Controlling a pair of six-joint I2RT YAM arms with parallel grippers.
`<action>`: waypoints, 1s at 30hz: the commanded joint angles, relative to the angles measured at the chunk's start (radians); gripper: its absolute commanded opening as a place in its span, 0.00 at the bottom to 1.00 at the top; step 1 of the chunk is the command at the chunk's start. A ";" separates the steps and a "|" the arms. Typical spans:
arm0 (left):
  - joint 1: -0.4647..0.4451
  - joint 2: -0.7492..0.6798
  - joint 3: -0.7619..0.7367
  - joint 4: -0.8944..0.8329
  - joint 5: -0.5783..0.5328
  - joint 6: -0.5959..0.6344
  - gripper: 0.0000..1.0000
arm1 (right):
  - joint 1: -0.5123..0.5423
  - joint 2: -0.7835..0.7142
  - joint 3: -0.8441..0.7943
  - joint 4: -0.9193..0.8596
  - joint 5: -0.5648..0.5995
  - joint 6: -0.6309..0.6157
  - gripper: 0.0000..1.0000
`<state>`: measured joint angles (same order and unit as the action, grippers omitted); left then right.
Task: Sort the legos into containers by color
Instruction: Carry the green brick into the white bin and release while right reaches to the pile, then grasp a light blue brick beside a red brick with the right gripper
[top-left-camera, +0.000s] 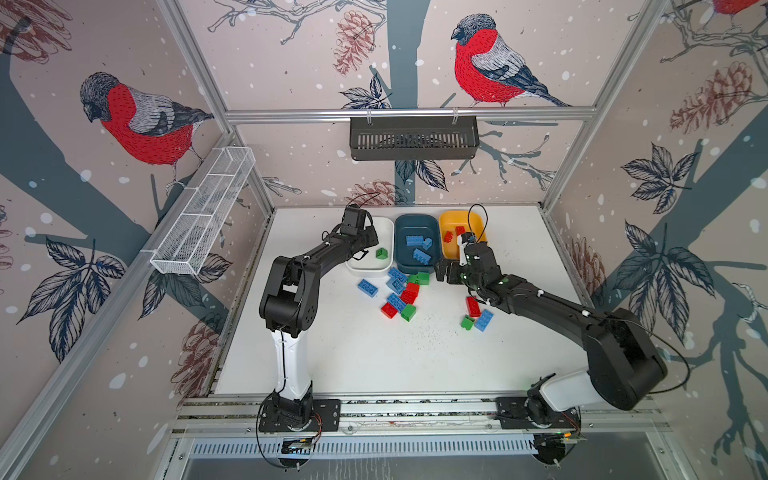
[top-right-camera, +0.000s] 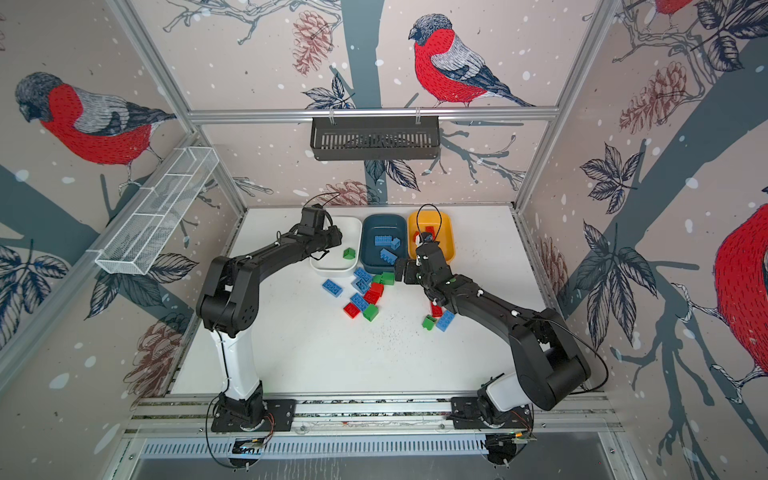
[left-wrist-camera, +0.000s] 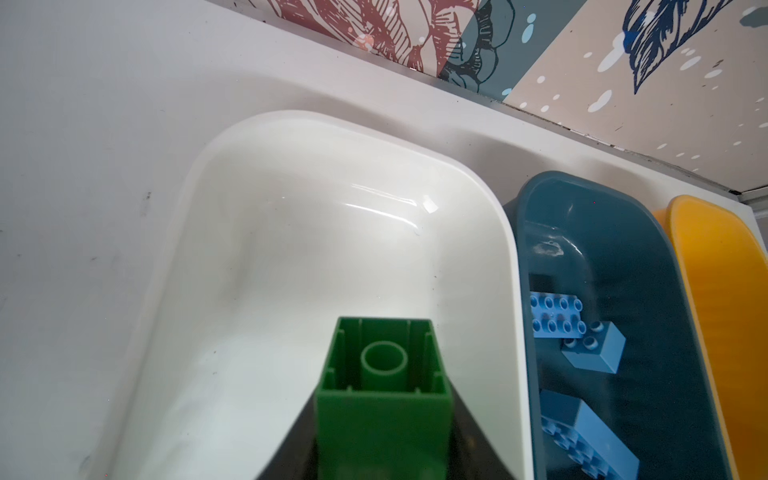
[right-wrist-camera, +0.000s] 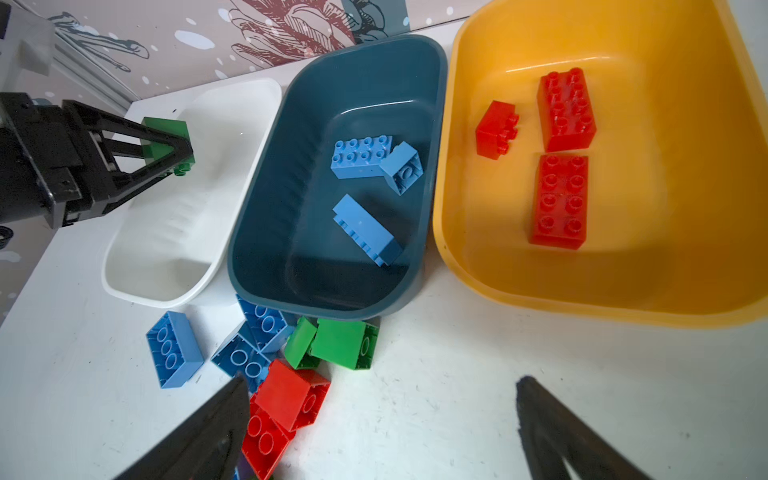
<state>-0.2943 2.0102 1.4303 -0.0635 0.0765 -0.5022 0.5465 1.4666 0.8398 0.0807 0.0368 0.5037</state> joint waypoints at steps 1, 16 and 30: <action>0.003 0.001 0.013 0.021 0.038 -0.021 0.63 | 0.003 0.008 -0.008 0.021 -0.025 0.020 1.00; 0.003 -0.110 -0.071 0.071 0.039 0.004 0.97 | 0.029 0.050 -0.003 -0.073 0.076 0.097 1.00; -0.013 -0.311 -0.223 0.137 0.065 -0.034 0.97 | -0.003 -0.264 -0.186 -0.490 0.227 0.263 0.80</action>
<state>-0.3050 1.7302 1.2198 0.0185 0.1532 -0.5262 0.5591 1.2446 0.6754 -0.2958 0.2138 0.6758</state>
